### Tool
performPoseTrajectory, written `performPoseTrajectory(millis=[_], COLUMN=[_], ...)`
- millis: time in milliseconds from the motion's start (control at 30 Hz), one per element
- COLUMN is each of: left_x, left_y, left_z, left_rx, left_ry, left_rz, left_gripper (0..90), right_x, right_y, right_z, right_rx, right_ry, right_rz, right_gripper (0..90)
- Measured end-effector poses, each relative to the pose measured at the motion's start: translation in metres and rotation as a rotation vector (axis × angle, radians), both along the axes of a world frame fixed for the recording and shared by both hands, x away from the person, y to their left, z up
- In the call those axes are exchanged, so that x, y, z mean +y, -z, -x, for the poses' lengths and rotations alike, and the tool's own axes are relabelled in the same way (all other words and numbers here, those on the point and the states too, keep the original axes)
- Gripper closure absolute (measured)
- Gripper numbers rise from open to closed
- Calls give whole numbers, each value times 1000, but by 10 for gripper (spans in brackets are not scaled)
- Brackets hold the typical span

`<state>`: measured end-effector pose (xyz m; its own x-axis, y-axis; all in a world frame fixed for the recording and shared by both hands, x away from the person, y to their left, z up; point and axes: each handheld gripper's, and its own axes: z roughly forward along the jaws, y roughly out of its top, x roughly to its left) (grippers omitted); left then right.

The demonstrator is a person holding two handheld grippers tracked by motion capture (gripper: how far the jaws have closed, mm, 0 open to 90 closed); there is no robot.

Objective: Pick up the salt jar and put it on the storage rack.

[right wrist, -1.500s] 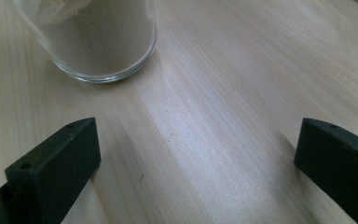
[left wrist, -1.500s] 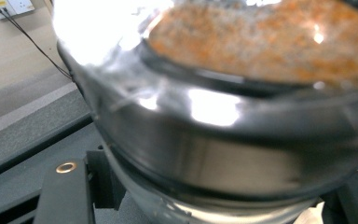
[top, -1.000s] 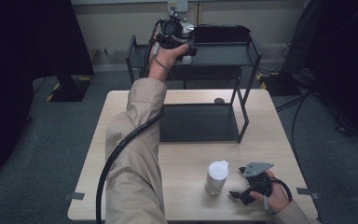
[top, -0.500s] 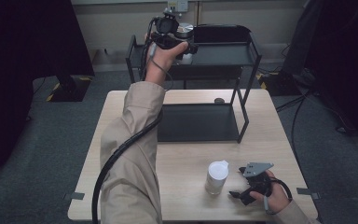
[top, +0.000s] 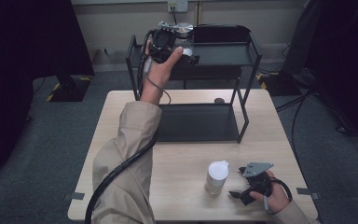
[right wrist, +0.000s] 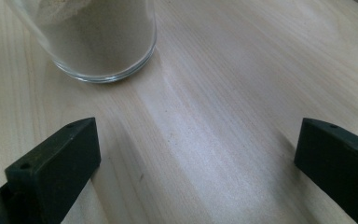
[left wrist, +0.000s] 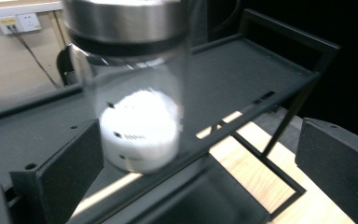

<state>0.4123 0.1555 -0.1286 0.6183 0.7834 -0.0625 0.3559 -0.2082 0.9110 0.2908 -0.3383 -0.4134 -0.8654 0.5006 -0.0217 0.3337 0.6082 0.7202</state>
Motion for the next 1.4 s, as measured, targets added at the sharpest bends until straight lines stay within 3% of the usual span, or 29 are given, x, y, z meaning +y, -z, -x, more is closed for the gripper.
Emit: performPoseTrajectory(millis=[367,533,600,1400], left_x=[3,4,4,14], left_y=[32,47,60,138], left_z=[15,18,22,31], left_rx=[13,21,17,76], left_ry=[42,54,54,72], left_rz=[32,22,14,48], left_gripper=[13,14,16,17], right_x=[0,0,0,0], right_y=[0,0,0,0], right_z=[0,0,0,0], right_rx=[0,0,0,0], right_ry=[0,0,1,1], right_rz=[0,0,-1,-1], right_gripper=[0,0,0,0])
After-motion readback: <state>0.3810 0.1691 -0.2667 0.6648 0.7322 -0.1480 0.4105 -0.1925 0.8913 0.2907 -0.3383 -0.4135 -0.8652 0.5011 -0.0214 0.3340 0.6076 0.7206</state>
